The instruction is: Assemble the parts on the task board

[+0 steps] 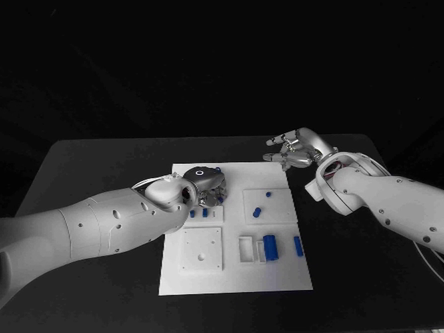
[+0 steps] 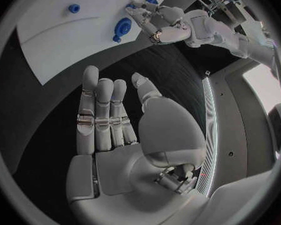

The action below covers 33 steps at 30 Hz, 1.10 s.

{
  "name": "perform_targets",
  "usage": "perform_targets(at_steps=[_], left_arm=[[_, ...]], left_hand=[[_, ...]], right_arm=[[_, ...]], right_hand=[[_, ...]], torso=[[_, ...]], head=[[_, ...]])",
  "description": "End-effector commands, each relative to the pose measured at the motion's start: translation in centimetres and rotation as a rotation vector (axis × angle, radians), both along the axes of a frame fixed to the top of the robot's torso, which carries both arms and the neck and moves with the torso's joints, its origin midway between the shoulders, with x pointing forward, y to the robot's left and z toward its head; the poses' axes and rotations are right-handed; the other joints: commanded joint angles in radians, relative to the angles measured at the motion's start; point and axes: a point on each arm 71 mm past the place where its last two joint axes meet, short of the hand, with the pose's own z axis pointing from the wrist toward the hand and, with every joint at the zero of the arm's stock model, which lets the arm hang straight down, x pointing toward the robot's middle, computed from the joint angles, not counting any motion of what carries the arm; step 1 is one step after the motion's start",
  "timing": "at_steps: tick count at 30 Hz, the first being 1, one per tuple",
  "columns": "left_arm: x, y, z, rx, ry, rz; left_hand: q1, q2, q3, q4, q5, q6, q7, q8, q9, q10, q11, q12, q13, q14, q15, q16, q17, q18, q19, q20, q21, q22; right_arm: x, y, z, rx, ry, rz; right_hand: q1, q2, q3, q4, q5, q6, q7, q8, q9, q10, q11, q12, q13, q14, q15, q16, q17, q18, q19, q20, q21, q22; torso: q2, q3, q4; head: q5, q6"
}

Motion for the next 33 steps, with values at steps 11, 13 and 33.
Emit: perform_targets(at_steps=[11, 13, 33], left_arm=[[-0.4, 0.9, -0.1, -0.082, 0.010, 0.032], [-0.4, 1.0, 0.0, -0.100, 0.017, 0.040], [-0.6, 3.8, 2.9, -0.257, 0.118, 0.147]], left_hand=[[-0.010, 0.008, 0.028, 0.000, -0.002, 0.015, -0.003, -0.001, -0.001, 0.025, -0.011, 0.003, 0.003, 0.017, -0.006, -0.013, 0.004, 0.010, 0.000, -0.006, 0.011, 0.020], [-0.012, 0.008, 0.030, 0.002, -0.002, 0.016, -0.003, -0.001, -0.001, 0.026, -0.011, 0.003, 0.003, 0.019, -0.007, -0.014, 0.005, 0.010, 0.002, -0.006, 0.011, 0.020], [-0.017, 0.007, 0.031, 0.009, -0.005, 0.018, -0.004, -0.001, -0.001, 0.028, -0.013, 0.003, 0.003, 0.023, -0.010, -0.017, 0.010, 0.004, 0.008, -0.010, 0.005, 0.019]], right_arm=[[0.0, 0.0, 0.0, -0.002, 0.002, 0.013], [0.0, 0.0, -0.1, -0.002, 0.003, 0.014], [0.2, 0.0, -0.4, -0.004, 0.014, 0.013]], right_hand=[[0.004, -0.005, 0.005, -0.003, 0.004, 0.005, 0.002, -0.001, 0.001, -0.010, 0.002, -0.001, -0.005, -0.015, 0.001, 0.003, -0.005, -0.011, -0.007, 0.002, 0.003, -0.006], [0.004, -0.006, 0.005, -0.003, 0.003, 0.005, 0.002, -0.001, 0.001, -0.008, 0.002, -0.005, -0.011, -0.015, 0.001, 0.000, -0.008, -0.011, -0.008, 0.002, 0.002, -0.010], [0.005, -0.005, 0.006, -0.002, 0.004, 0.004, 0.002, -0.001, 0.001, -0.010, 0.002, -0.007, -0.017, -0.017, 0.001, 0.000, -0.012, -0.011, -0.008, 0.003, 0.003, -0.020]], torso=[[-0.001, 0.0001, 0.0006], [0.000, -0.0002, 0.0004], [-0.001, -0.0002, 0.0035]], head=[[0.001, 0.005], [0.001, 0.007], [0.010, 0.014]])
